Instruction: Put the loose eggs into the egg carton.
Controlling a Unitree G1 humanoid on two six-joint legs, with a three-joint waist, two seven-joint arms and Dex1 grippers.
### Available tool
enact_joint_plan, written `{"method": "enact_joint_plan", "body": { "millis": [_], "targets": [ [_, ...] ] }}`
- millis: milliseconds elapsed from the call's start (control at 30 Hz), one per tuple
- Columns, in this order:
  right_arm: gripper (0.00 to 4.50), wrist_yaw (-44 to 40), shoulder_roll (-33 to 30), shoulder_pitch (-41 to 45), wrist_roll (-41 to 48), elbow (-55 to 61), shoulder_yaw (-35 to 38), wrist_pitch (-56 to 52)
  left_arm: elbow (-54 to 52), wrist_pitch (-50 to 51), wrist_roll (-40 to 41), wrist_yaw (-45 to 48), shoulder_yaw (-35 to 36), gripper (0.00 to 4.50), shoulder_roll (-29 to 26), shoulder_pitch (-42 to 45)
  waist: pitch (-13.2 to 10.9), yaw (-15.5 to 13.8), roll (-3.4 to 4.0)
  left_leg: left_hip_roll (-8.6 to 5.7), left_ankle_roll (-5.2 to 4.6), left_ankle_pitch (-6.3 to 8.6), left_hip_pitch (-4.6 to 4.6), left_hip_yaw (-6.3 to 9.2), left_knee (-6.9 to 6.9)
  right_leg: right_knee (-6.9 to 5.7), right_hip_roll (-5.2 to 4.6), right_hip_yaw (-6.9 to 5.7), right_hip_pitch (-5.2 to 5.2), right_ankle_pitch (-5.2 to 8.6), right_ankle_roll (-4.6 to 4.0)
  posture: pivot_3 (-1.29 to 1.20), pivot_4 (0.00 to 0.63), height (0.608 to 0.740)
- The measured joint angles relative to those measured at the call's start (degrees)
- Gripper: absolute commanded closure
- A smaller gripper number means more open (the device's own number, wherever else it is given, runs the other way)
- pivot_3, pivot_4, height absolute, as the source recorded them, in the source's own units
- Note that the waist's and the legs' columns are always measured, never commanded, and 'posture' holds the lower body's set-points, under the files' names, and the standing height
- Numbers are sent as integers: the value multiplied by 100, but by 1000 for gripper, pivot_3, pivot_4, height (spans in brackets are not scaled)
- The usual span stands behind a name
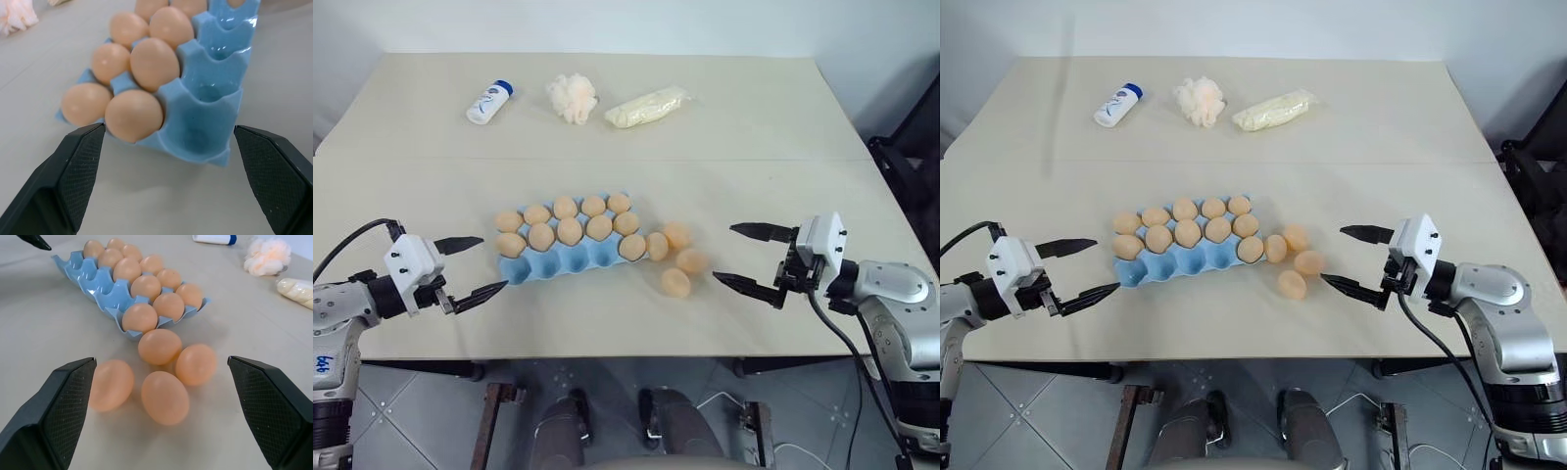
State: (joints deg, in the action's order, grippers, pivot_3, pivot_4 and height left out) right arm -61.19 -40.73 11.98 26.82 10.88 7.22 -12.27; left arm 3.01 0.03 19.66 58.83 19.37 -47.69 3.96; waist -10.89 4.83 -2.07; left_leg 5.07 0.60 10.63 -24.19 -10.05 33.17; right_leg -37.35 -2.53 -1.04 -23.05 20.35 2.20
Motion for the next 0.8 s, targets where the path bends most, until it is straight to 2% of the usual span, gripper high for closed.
{"method": "enact_joint_plan", "body": {
  "millis": [300, 500, 667, 800],
  "targets": [
    [0, -58, 14, -235, -14, 251, -77, -37, -141, 275, 246, 152, -225, 8, 76, 167, 0, -9, 0, 0, -4, -3, 0, 1, 9, -10, 1, -3, 3, -1, 2, 0, 150, 740],
    [0, -181, 5, -302, -170, 519, -752, -163, -532, 38, 300, 840, -772, 8, 74, 201, 0, 7, 0, 1, -3, -2, 4, 2, 27, -18, 2, -4, 11, -2, 3, 0, 150, 740],
    [0, 120, 649, 304, -911, -96, -1509, 141, -483, -332, 288, 1174, -1048, 8, 161, 283, 0, 18, 0, 4, -3, -1, 4, 4, 44, -28, 2, -4, 13, -2, 2, 0, 150, 740],
    [0, 265, 923, 594, -1255, -802, -1690, 456, -431, -426, 280, 1159, -1073, 8, 213, 319, 0, -11, 0, 3, -11, 3, -1, 5, 50, -28, 0, -5, 13, -2, 3, 0, 150, 740]
  ]
}}
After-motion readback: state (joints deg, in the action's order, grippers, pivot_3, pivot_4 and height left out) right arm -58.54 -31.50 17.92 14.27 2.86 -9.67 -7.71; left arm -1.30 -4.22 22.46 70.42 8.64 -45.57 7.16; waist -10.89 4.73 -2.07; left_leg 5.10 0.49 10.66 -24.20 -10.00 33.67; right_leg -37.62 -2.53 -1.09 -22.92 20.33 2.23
